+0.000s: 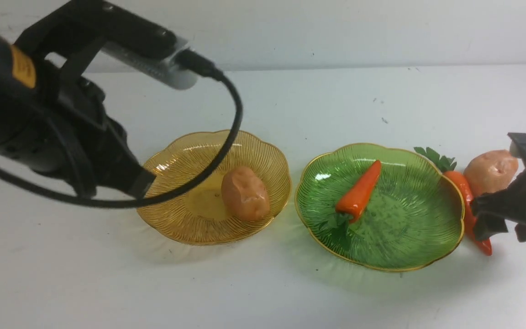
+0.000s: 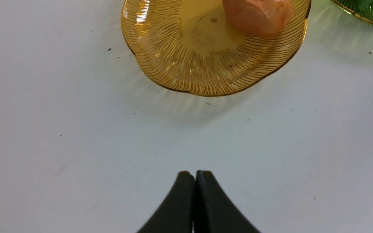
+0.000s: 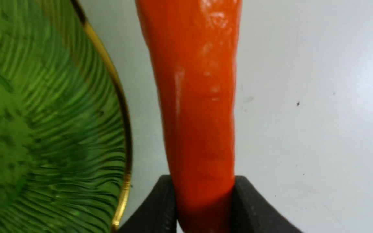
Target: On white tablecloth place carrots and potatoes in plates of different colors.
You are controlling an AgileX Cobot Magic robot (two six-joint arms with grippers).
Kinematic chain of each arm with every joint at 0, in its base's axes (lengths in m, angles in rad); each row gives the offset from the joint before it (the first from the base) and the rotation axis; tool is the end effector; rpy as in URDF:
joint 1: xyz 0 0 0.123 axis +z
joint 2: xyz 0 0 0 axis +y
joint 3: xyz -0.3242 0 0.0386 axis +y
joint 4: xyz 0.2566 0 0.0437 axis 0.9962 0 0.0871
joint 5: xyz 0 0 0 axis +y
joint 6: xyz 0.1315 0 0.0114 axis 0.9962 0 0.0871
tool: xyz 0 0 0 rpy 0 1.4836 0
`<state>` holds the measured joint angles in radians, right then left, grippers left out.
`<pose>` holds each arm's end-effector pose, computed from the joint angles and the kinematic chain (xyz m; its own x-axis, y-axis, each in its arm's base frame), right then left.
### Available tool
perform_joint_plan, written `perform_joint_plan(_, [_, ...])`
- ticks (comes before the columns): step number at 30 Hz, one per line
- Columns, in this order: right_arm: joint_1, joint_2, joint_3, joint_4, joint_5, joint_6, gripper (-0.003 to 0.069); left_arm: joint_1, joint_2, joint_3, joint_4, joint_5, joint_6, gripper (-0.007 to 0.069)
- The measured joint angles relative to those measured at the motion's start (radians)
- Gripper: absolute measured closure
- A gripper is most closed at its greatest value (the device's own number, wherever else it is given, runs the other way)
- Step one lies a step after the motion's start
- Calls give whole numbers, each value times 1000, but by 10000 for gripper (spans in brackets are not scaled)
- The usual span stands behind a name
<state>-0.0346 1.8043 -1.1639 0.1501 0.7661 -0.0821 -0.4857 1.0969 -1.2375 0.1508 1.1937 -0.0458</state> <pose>0.3780 0.0006 0.1842 -0.9660 0.0598 -0.2516 0.0336 0.9937 0.1070 0.1934 -0.0813 0.4010 -0.7215 0.3921 -0.5707 0.3989 0.9091 0.1203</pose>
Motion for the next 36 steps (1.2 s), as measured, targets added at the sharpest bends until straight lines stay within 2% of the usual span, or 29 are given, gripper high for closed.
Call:
perform_joint_plan(6, [0, -57, -47, 59, 75, -2, 470, 0, 0, 0, 0, -1, 0, 638])
perform_joint_plan(13, [31, -82, -69, 254, 182, -81, 470, 0, 0, 0, 0, -15, 0, 638])
perform_joint_plan(20, [173, -57, -69, 268, 199, -107, 463, 0, 0, 0, 0, -20, 0, 638])
perform_joint_plan(26, [215, -36, -69, 206, 198, -53, 335, 0, 0, 0, 0, -20, 0, 638])
perform_joint_plan(29, [216, -36, -79, 153, 227, 3, 216, 0, 0, 0, 0, -20, 0, 638])
perform_joint_plan(33, [218, -36, -134, 40, 361, 42, 78, 0, 0, 0, 0, -20, 0, 638])
perform_joint_plan(36, [218, -36, -190, -47, 433, 47, 37, 0, 0, 0, 0, -20, 0, 638])
